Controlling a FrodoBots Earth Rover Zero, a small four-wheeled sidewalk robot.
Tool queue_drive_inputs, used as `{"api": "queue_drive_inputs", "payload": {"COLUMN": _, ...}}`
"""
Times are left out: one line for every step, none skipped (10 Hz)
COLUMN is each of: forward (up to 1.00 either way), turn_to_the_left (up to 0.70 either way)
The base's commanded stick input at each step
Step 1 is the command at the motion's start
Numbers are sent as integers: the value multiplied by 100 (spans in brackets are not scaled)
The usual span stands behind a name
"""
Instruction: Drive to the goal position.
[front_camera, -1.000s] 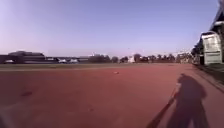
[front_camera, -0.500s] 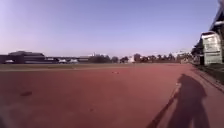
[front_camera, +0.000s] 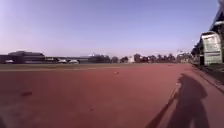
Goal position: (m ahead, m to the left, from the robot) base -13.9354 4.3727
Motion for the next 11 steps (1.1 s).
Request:
{"api": "queue_drive_inputs", "payload": {"forward": 0, "turn_to_the_left": -45}}
{"api": "queue_drive_inputs", "payload": {"forward": 0, "turn_to_the_left": -45}}
{"api": "queue_drive_inputs", "payload": {"forward": 0, "turn_to_the_left": -45}}
{"api": "queue_drive_inputs", "payload": {"forward": 45, "turn_to_the_left": -27}}
{"api": "queue_drive_inputs", "payload": {"forward": 45, "turn_to_the_left": -27}}
{"api": "queue_drive_inputs", "payload": {"forward": 45, "turn_to_the_left": -27}}
{"api": "queue_drive_inputs", "payload": {"forward": 45, "turn_to_the_left": -27}}
{"api": "queue_drive_inputs", "payload": {"forward": 45, "turn_to_the_left": -27}}
{"api": "queue_drive_inputs", "payload": {"forward": 45, "turn_to_the_left": -27}}
{"api": "queue_drive_inputs", "payload": {"forward": 45, "turn_to_the_left": -27}}
{"api": "queue_drive_inputs", "payload": {"forward": 45, "turn_to_the_left": -27}}
